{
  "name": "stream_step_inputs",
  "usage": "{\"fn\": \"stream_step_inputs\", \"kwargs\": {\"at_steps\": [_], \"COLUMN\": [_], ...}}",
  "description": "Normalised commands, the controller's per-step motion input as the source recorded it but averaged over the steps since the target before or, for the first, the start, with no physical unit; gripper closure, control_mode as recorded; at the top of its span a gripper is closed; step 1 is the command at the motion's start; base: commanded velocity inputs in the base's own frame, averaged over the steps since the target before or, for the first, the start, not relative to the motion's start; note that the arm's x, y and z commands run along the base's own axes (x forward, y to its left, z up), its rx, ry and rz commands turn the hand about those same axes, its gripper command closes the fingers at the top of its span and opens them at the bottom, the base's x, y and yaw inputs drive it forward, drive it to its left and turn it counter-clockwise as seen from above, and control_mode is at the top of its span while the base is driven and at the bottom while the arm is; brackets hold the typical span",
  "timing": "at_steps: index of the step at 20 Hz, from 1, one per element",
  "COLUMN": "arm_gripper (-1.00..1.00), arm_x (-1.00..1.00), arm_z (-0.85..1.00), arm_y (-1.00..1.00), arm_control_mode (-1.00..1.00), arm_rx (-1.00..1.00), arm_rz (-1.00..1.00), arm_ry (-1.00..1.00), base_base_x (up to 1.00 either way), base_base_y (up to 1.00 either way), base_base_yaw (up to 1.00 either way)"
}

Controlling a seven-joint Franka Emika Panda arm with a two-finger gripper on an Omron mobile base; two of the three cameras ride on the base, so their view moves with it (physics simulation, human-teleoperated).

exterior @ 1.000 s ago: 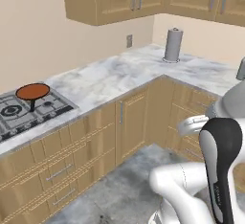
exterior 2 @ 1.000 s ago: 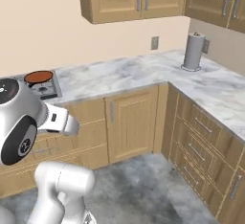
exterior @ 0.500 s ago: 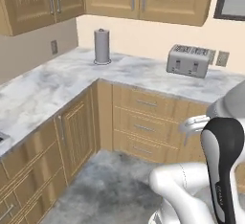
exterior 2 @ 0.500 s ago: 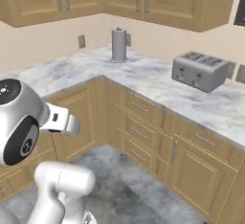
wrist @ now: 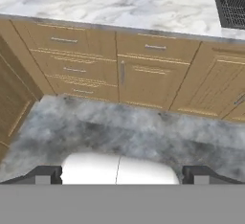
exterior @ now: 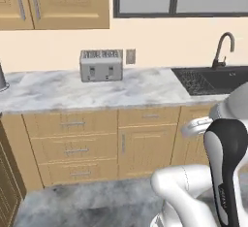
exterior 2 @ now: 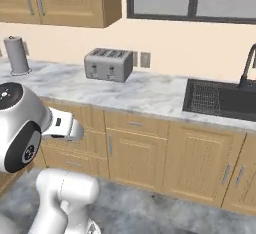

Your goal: Retrieve the chicken drumstick from the fridge and place it on the saucepan with marinade on the stove.

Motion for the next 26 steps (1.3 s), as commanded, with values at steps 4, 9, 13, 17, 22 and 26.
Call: {"fn": "stream_step_inputs", "kwargs": {"at_steps": [4, 9, 13, 17, 22, 26], "arm_gripper": [-1.0, -1.0, -1.0, -1.0, -1.0, -1.0], "arm_x": [0.0, 0.0, 0.0, 0.0, 0.0, 0.0], "arm_z": [0.0, 0.0, 0.0, 0.0, 0.0, 0.0], "arm_y": [0.0, 0.0, 0.0, 0.0, 0.0, 0.0], "arm_control_mode": [1.0, 1.0, 1.0, 1.0, 1.0, 1.0], "arm_rx": [0.0, 0.0, 0.0, 0.0, 0.0, 0.0], "arm_rz": [0.0, 0.0, 0.0, 0.0, 0.0, 0.0], "arm_ry": [0.0, 0.0, 0.0, 0.0, 0.0, 0.0], "base_base_x": [0.11, 0.11, 0.08, 0.06, 0.05, 0.02], "base_base_y": [0.18, 0.18, 0.16, 0.12, 0.1, 0.07], "base_base_yaw": [-1.0, -1.0, -1.0, -1.0, -1.0, -1.0]}}
